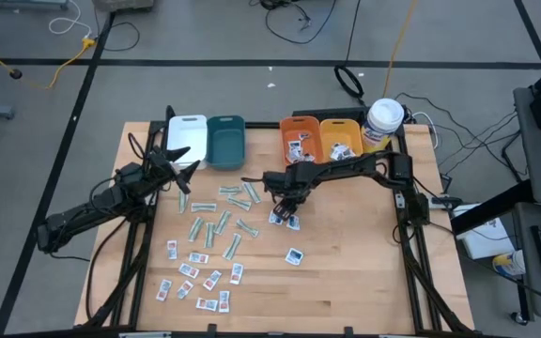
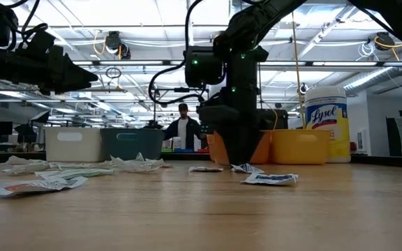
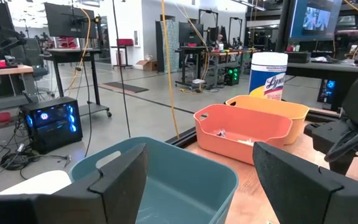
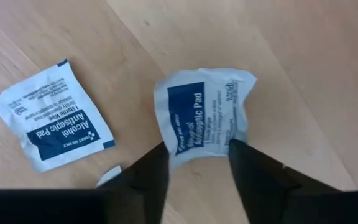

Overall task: Pick & Place First Aid Supplies
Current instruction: Put the alcohol pad into the orange bin

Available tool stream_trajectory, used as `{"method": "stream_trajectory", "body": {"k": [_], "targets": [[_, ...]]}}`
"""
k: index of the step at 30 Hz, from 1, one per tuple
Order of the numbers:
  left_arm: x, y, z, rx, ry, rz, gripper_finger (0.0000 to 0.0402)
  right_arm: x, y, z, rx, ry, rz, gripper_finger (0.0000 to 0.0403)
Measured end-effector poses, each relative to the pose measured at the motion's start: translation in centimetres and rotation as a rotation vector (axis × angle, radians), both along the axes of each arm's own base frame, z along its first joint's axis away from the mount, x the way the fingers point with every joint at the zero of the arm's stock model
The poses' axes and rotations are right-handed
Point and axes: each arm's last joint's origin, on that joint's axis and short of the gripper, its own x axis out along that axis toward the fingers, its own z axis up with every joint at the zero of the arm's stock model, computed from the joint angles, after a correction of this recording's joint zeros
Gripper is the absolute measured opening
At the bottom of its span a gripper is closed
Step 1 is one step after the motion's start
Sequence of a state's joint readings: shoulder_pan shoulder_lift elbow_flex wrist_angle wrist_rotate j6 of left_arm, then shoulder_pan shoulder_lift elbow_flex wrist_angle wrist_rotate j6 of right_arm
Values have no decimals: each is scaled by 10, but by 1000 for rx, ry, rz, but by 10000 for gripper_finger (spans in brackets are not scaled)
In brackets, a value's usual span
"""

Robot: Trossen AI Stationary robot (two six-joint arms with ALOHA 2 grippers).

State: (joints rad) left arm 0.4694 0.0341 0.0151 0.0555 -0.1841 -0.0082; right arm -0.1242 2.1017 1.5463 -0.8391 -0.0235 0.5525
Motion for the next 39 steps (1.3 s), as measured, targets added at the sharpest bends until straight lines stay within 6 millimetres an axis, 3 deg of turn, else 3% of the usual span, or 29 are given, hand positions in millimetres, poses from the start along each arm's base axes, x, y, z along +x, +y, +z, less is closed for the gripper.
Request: {"method": "stream_trajectory", "body": {"k": [7,9,20,28,33,39], "targets": [[0,0,0,0,0,0,296,0,0,4,-11,-24,108,25],[0,0,0,0,0,0,296,0,0,7,-14,-27,162,8],[0,0,0,0,0,0,296,-13,2,64,-35,-18,402,4],[0,0,0,0,0,0,296,-22,-2,97,-37,1,457,3],[0,0,0,0,0,0,296,-25,-8,105,-31,19,458,2],[0,0,0,0,0,0,296,-30,-39,106,-48,18,406,1]]}}
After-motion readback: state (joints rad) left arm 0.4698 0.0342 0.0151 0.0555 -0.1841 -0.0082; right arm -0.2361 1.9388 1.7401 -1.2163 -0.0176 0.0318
